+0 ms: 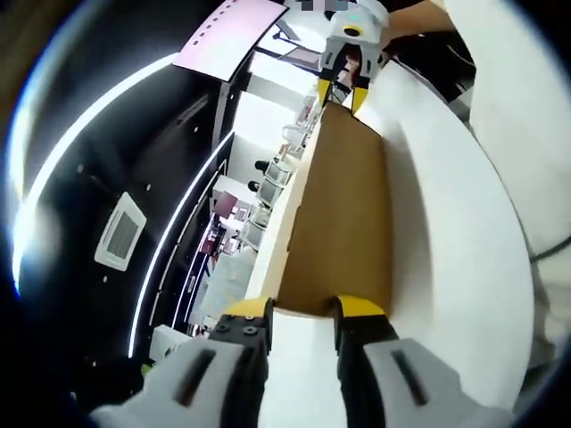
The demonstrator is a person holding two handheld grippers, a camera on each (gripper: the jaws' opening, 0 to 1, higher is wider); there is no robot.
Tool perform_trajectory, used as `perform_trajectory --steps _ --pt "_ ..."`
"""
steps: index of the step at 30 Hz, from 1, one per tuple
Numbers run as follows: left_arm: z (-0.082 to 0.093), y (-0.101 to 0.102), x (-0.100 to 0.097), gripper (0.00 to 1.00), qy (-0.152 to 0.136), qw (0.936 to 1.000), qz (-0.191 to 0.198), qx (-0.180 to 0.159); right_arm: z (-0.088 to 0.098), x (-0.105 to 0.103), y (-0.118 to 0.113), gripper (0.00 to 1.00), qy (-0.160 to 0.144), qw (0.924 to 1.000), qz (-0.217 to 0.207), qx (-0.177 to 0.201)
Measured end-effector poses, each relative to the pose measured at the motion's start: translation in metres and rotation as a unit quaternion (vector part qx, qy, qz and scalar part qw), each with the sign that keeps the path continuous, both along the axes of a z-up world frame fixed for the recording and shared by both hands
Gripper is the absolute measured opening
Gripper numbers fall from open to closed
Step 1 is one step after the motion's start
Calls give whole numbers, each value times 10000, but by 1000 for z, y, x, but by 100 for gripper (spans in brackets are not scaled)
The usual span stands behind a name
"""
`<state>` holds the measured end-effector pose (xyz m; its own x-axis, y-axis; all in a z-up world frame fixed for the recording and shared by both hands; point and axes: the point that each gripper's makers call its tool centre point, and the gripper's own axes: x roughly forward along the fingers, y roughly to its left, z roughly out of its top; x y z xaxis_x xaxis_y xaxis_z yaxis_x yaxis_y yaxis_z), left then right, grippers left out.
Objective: Operate the shoe box by opening the lid, removing the specified soft item, and placing it in the target area until the item is outside and the box remains undamaged.
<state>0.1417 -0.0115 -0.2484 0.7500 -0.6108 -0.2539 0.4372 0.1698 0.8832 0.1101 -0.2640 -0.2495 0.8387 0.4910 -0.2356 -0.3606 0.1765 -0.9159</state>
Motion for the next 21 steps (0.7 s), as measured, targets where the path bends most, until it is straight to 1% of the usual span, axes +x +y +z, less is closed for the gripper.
perform_trajectory --steps 3,7,15,18,20,21 --pt "1 0 0 27 -18 10000 10 -42 1 0 0 27 -27 10000 -15 -30" --pt "6 1 0 27 -3 9999 12 -168 4 0 1 27 -49 10000 -16 51" --pt "10 3 0 27 -43 9997 37 -241 10 -1 0 28 -59 9999 -14 159" --pt "13 5 0 27 3 9992 46 -387 11 0 -2 28 -67 9995 -41 312" --pt "16 6 1 27 -29 9989 84 -456 10 0 -4 28 -20 9990 -51 433" --pt "18 6 1 27 20 9986 109 -519 19 0 3 28 -43 9989 -57 454"
